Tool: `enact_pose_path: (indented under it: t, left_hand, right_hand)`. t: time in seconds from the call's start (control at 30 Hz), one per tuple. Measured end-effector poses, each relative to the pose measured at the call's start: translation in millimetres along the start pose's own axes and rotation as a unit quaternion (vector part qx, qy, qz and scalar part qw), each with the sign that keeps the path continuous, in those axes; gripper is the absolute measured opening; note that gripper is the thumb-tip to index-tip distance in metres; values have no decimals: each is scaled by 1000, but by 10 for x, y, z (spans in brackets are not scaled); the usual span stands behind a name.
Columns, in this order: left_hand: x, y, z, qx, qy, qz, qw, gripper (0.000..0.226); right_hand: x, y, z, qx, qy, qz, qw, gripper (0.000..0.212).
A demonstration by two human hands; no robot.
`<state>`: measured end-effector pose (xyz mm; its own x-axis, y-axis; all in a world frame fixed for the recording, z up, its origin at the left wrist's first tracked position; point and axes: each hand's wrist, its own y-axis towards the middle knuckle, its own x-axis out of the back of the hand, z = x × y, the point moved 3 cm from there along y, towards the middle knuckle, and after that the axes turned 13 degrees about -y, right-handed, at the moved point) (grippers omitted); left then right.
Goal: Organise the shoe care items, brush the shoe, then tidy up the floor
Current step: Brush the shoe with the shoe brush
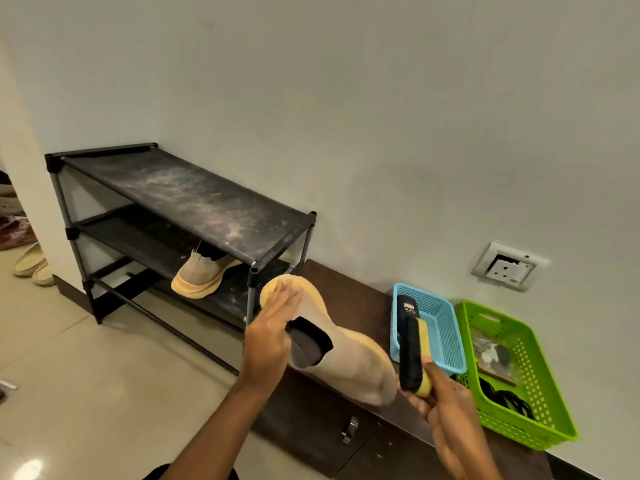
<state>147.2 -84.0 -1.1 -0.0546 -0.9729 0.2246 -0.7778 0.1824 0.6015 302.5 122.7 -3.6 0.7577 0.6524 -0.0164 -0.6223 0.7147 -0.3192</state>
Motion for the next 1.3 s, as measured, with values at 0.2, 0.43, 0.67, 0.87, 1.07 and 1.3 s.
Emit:
enact_pose_path:
  t: [0.2,0.43,0.67,0.87,1.07,1.3]
  left_hand:
    - [-152,-136,-265,-168,-45,142,975,45]
    - [-258,-237,-241,-183,-11,185,965,33]
    - [-320,-270,-217,-255,18,226,940,57]
    - [-436,-288,-360,-300,-13,238,924,31]
    - [-471,-258,-372,-284,-17,212,935,32]
    - [-586,154,-639,-319,-27,185,929,34]
  right_hand:
    - [-44,-101,46,49,98,-12,994,26]
    - [-131,-167,-76,62,-96,27,993,22]
    - [-225,-356,36,270,-390,46,879,66]
    - [-210,-336,-24,333,-476,4,814,63]
    - [-144,-343,-25,355,-448,-30,820,60]
    - [-88,-401,247,396,-371,-102,833,61]
